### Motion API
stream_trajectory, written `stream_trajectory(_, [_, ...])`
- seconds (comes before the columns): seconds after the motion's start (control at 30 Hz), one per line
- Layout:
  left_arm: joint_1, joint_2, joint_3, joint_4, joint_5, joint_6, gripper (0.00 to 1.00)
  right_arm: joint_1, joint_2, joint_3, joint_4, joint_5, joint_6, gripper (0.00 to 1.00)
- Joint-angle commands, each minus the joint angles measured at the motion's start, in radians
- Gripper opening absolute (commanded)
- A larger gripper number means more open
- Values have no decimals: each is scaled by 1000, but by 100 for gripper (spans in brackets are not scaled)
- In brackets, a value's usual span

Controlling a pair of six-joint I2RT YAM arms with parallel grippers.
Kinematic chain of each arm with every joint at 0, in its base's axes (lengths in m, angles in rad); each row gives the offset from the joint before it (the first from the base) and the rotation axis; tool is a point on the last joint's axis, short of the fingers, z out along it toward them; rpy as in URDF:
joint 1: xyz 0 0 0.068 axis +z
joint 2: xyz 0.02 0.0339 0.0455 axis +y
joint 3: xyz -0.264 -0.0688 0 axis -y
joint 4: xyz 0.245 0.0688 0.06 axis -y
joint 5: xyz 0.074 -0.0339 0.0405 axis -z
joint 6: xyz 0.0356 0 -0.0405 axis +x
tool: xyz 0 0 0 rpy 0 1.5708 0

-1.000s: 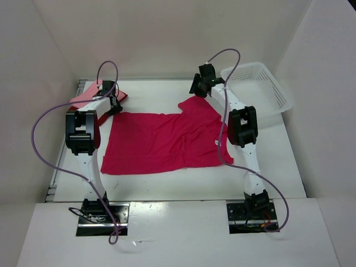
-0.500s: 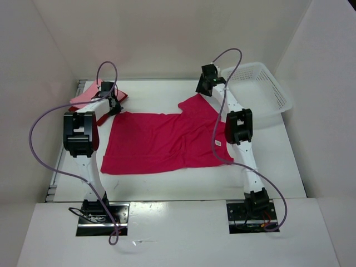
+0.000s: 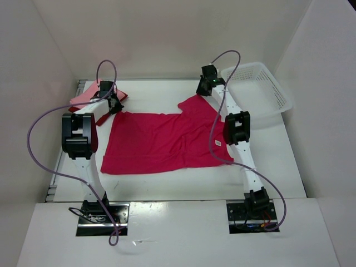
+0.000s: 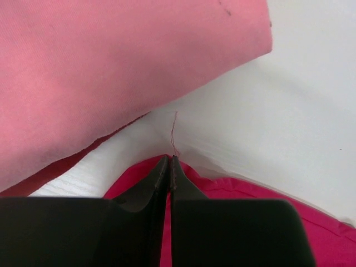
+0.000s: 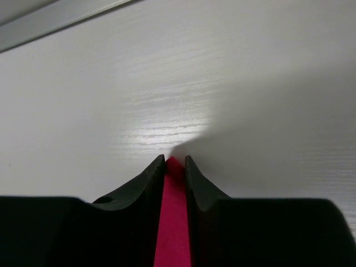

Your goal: Fold and stack the t-shirts

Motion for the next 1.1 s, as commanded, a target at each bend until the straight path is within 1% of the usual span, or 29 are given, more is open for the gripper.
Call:
stream_trajectory(0.0, [5, -68, -6, 36, 21, -18, 7, -3, 30, 55, -48, -34, 6, 25])
stream_trajectory(0.13, [5, -68, -6, 36, 21, -18, 7, -3, 21, 87, -48, -60, 15, 3])
stream_trajectory(0.17, [5, -68, -6, 36, 30, -18, 6, -14, 10, 101, -48, -60, 26, 0])
stream_trajectory(0.3, [5, -100, -29, 54, 30, -18, 5, -32, -47, 125, -100, -103, 26, 0])
stream_trajectory(0.33, [5, -100, -29, 54, 41, -18, 5, -32, -65, 125, -114, -133, 26, 0])
stream_trajectory(0.4, [5, -119, -49, 54, 50, -18, 5, -32, -135, 98, -137, -164, 26, 0])
stream_trajectory(0.43, [5, -119, -49, 65, 68, -18, 5, -32, -169, 31, -137, -191, 26, 0])
stream_trajectory(0.47, [5, -131, -63, 65, 69, -27, 5, -32, -253, -20, -137, -201, 17, 0])
stream_trajectory(0.5, [5, -142, -77, 65, 84, -28, 5, -32, -304, -86, -111, -201, 17, 0])
stream_trajectory(0.53, [5, -142, -77, 65, 99, -37, 5, -32, -424, -252, -47, -211, 17, 0])
stream_trajectory(0.6, [16, -165, -90, 74, 108, -37, 5, -43, -546, -434, 40, -238, 17, 0])
stream_trajectory(0.63, [25, -165, -118, 74, 130, -37, 5, -43, -598, -582, 96, -238, 17, 0])
stream_trajectory(0.67, [34, -188, -129, 74, 130, -46, 5, -54, -679, -638, 107, -238, 17, 0])
stream_trajectory(0.7, [35, -188, -138, 74, 141, -46, 5, -54, -711, -684, 107, -238, 17, 0])
stream_trajectory(0.73, [45, -214, -162, 83, 151, -46, 5, -54, -738, -776, 128, -238, 17, 0])
stream_trajectory(0.8, [45, -234, -184, 83, 161, -46, 5, -54, -818, -897, 141, -238, 17, 0])
stream_trajectory(0.87, [56, -261, -201, 83, 161, -46, 5, -54, -863, -962, 150, -228, 17, 0])
stream_trajectory(0.97, [65, -309, -248, 94, 179, -46, 5, -54, -974, -1132, 170, -209, 17, 0])
stream_trajectory(1.0, [65, -320, -274, 94, 179, -46, 5, -54, -1029, -1163, 170, -199, 17, 0])
stream_trajectory(1.07, [76, -356, -299, 94, 190, -46, 5, -54, -1080, -1244, 179, -199, 17, 0])
